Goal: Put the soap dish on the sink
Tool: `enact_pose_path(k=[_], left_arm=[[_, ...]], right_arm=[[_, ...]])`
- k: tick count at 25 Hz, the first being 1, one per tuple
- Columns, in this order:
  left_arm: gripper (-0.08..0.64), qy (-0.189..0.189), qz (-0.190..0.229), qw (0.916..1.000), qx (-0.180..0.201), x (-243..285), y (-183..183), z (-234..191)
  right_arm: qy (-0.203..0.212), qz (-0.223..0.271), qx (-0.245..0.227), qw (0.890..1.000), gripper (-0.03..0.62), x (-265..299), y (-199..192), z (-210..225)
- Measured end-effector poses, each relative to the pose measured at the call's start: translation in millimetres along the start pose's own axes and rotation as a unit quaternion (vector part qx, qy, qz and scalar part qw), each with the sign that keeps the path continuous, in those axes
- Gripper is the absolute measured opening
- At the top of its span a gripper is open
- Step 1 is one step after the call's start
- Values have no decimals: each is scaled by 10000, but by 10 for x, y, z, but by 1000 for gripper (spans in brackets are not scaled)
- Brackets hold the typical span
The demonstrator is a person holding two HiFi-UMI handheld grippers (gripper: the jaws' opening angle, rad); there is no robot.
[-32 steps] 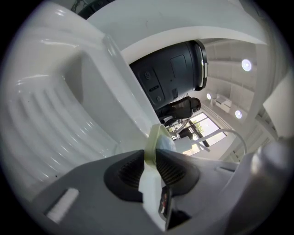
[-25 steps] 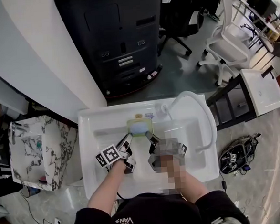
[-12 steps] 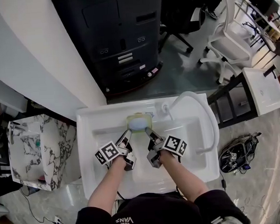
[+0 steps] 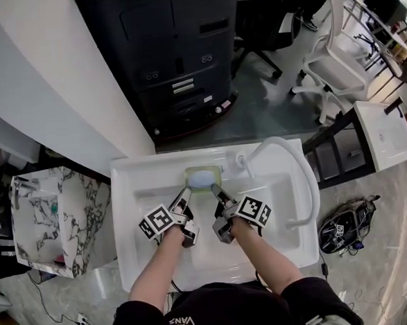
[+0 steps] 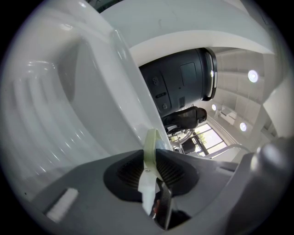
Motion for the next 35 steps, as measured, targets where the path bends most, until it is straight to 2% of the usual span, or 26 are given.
enact_pose_path(k=[9,18,21,25,27,29,32,35], left_arm=[[126,-46,131,9999,101,45,47,-10],[129,-276,133,9993,236,47,68,14],[167,-295,128,9992,253,29,76,31],[175,-186,138,9990,375,-37,102,9],[175,-98,100,9981,606,-90,110,-5],[175,59,8,9948,1018,-146,114,-16],[175,298,-127,9847,1714,-204,133,-11],[173,454,-244,9739,2210,-231,132,18]], right_arm=[[120,88,-101,9998,102,61,122,-42],[128,37,-340,9993,106,3,138,-71],[97,94,-559,9983,106,-61,159,-86],[-30,113,-1124,9936,106,-129,207,-121],[-174,75,-1494,9886,106,-163,203,-131],[-317,-1,-1891,9815,104,-194,189,-139],[-457,-78,-2336,9712,104,-229,183,-148],[-556,-121,-2721,9606,82,-248,169,-167]])
Point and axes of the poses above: the fingertips, and each gripper's own axes: x forward along the fingers, z to its right, y out of its top, the point moved 10 cm from there along -x, backward along the fingers, and after that the axes turned 6 degrees about x, right-handed, at the moved point
